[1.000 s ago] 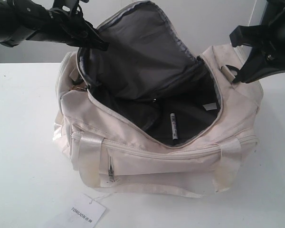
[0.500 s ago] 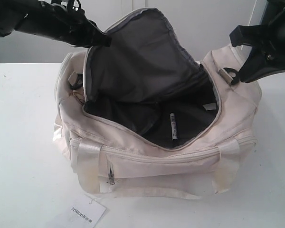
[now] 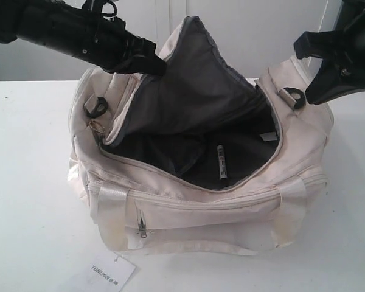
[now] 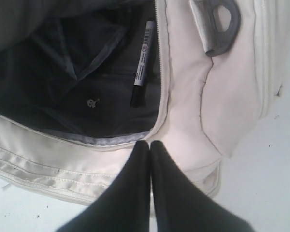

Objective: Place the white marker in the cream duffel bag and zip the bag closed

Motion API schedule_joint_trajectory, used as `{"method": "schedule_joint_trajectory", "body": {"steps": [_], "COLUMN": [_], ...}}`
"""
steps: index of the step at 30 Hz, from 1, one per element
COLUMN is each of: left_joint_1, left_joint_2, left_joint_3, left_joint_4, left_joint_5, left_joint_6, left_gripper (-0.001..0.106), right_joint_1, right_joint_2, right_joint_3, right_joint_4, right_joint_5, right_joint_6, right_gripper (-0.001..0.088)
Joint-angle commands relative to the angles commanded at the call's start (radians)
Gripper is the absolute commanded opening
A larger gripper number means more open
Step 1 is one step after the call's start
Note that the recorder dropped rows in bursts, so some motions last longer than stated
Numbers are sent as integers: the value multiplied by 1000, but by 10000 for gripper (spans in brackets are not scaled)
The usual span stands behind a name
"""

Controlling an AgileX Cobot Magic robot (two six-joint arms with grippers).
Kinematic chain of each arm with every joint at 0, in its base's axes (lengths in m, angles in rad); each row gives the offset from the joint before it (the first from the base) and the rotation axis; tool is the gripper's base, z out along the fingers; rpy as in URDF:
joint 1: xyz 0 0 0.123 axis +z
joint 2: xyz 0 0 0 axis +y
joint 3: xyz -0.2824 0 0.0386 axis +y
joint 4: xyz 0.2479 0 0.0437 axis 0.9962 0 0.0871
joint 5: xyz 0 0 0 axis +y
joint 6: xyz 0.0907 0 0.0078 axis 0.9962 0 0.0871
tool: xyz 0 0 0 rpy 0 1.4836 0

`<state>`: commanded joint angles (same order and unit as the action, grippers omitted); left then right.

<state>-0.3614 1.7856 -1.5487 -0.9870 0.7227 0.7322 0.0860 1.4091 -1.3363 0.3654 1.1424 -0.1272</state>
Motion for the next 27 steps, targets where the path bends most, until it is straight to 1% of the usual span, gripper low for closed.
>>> {"method": "schedule_joint_trajectory", "body": {"steps": [5, 9, 13, 18, 25, 27], "left_joint_1": [0, 0, 0, 0, 0, 0], "left_joint_2": [0, 0, 0, 0, 2, 2], "left_joint_3": [0, 0, 0, 0, 0, 0], "left_joint_4": [0, 0, 0, 0, 2, 4], "left_joint_5": [105, 199, 281, 380, 473, 476], "left_joint_6": [7, 57, 61, 103, 139, 139], "left_gripper": [0, 0, 0, 0, 0, 0], "right_joint_1": [0, 0, 0, 0, 0, 0], "right_joint_2": [0, 0, 0, 0, 0, 0], "right_joint_3": [0, 0, 0, 0, 0, 0], "right_joint_4": [0, 4, 4, 0, -3, -3], "right_joint_5": [-8, -10, -22, -29, -35, -35], "right_joint_6": [0, 0, 13, 41, 54, 61], "right_gripper": [0, 0, 0, 0, 0, 0]}}
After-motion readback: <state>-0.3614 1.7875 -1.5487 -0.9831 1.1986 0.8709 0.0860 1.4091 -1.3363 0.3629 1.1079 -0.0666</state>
